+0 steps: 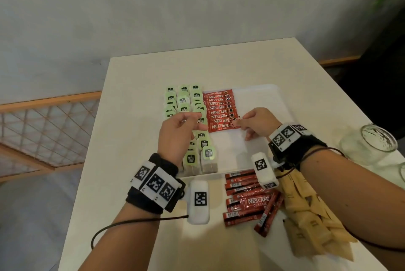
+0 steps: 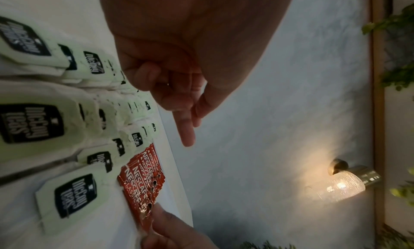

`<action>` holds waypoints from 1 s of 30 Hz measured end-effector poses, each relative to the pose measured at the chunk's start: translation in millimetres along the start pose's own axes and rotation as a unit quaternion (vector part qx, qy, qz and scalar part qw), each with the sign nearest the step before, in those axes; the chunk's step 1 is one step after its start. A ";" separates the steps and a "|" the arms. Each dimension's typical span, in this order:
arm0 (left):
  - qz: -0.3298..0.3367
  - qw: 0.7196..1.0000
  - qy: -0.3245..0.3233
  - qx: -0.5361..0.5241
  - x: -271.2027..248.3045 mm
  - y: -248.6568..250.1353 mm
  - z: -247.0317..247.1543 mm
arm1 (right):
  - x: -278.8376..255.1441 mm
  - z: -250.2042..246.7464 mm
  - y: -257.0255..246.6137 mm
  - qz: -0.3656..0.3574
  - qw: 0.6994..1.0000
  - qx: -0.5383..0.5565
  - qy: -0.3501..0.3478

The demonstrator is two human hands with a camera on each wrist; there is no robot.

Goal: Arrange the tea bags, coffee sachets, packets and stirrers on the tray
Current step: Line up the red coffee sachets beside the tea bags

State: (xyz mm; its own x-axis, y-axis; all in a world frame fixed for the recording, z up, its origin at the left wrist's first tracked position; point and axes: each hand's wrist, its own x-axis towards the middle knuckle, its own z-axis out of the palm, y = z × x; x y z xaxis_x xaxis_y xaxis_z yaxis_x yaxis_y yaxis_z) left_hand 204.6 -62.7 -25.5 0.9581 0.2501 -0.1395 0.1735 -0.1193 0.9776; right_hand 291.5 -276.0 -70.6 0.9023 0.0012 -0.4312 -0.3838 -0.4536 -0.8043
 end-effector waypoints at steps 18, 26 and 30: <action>0.162 0.792 -0.270 0.523 -108.6 -41.3 59.4 | -168.2 -38.7 82.7 -0.207 0.928 -0.290 -0.111; 0.204 0.712 -0.244 0.626 -120.8 -38.5 77.1 | -182.7 -32.2 96.7 -0.231 0.885 -0.399 -0.070; 0.203 0.688 -0.248 0.651 -121.9 -34.6 84.9 | -185.0 -35.8 102.3 -0.240 0.885 -0.394 -0.064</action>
State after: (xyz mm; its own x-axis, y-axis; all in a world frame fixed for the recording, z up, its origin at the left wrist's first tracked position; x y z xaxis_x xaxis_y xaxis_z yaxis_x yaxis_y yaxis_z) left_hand 101.1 -170.7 -55.7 0.8922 -0.3770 -0.2485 -0.3827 -0.9235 0.0271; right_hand 92.3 -354.5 -58.5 0.8751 0.4404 -0.2006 0.3393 -0.8539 -0.3947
